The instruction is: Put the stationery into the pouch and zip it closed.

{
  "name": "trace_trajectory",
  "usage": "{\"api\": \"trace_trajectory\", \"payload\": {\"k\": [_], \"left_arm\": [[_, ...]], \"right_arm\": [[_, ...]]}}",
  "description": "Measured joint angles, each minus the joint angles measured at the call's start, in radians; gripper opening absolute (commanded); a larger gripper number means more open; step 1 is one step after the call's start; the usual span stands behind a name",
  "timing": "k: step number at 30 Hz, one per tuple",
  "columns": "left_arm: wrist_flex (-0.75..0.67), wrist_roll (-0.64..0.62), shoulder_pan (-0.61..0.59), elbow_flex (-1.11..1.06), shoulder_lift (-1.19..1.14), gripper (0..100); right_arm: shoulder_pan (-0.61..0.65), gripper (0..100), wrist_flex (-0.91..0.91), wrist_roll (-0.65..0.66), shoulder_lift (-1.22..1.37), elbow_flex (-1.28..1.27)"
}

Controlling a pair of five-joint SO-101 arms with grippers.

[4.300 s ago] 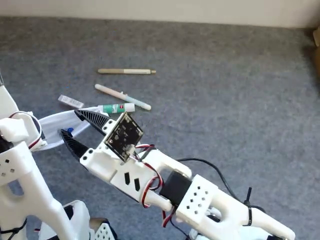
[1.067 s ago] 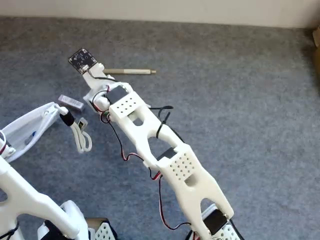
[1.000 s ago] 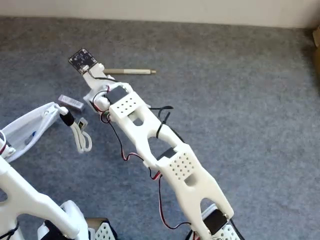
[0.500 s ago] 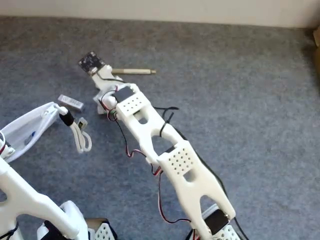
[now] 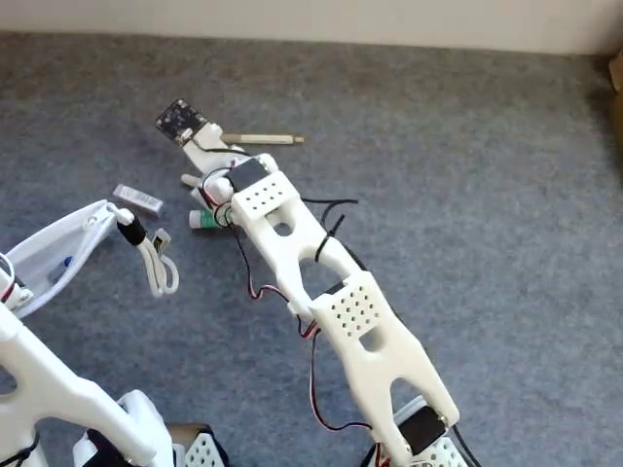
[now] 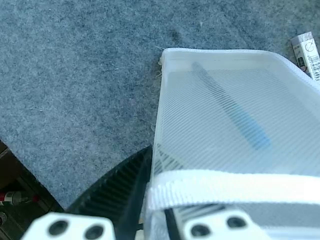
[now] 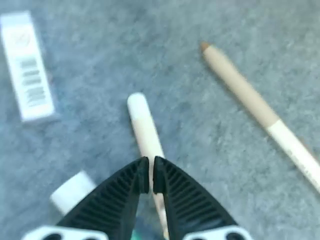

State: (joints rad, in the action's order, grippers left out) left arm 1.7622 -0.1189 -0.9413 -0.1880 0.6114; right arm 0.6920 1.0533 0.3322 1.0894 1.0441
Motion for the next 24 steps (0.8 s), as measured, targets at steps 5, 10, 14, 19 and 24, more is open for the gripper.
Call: {"api": "trace_trajectory", "payload": {"k": [5,10,14,19,24], "left_arm": [[0.0,0.0,0.0,0.0,0.0,1],[0.0,0.0,0.0,0.0,0.0,1],[0.0,0.0,0.0,0.0,0.0,1],[0.0,0.0,0.0,0.0,0.0,1],[0.0,0.0,0.0,0.0,0.0,1]], "right_arm": [[-0.003,0.6,0.195,0.006,0.023,0.104],[-0.002,1.7,0.262,0.006,0.023,0.141],[-0.002,14.5,0.27,0.006,0.025,0.15],[-0.002,21.8,0.298,0.006,0.025,0.239],[-0.002,21.8,0.298,0.006,0.025,0.288]]}}
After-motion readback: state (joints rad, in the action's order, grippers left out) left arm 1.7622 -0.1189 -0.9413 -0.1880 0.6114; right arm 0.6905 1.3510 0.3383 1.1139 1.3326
